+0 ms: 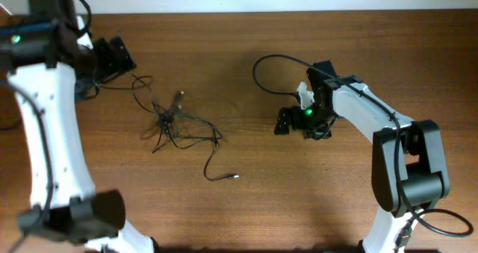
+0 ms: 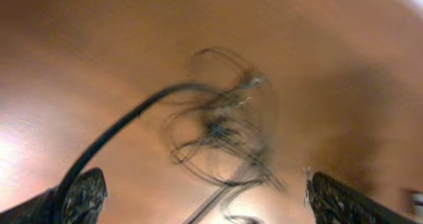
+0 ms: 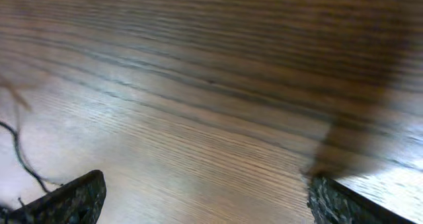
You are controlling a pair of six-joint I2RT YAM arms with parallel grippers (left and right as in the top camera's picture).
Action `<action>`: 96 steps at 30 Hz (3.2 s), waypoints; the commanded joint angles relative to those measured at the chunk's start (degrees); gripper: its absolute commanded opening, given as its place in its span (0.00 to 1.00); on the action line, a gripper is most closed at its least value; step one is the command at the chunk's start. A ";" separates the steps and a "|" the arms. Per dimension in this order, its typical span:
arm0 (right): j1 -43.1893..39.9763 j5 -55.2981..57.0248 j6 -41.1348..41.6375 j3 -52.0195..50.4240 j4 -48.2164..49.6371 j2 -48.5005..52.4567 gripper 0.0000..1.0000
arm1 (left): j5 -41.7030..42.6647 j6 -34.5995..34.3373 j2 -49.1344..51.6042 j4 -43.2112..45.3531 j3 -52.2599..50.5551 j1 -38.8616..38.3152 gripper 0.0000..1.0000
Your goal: Untangle cables
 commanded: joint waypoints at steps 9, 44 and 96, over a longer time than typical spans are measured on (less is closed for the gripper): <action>-0.02 4.48 0.98 -0.04 -0.33 -0.13 0.99 | -8.81 1.84 10.08 -5.57 -0.17 3.37 0.99; -0.02 4.48 0.98 -0.04 -0.33 -0.13 0.99 | -5.38 0.13 0.46 11.02 -19.50 -13.57 0.64; 13.07 -27.15 29.62 1.16 35.08 -5.55 0.75 | 43.89 14.56 -13.53 46.93 -44.52 -13.94 0.00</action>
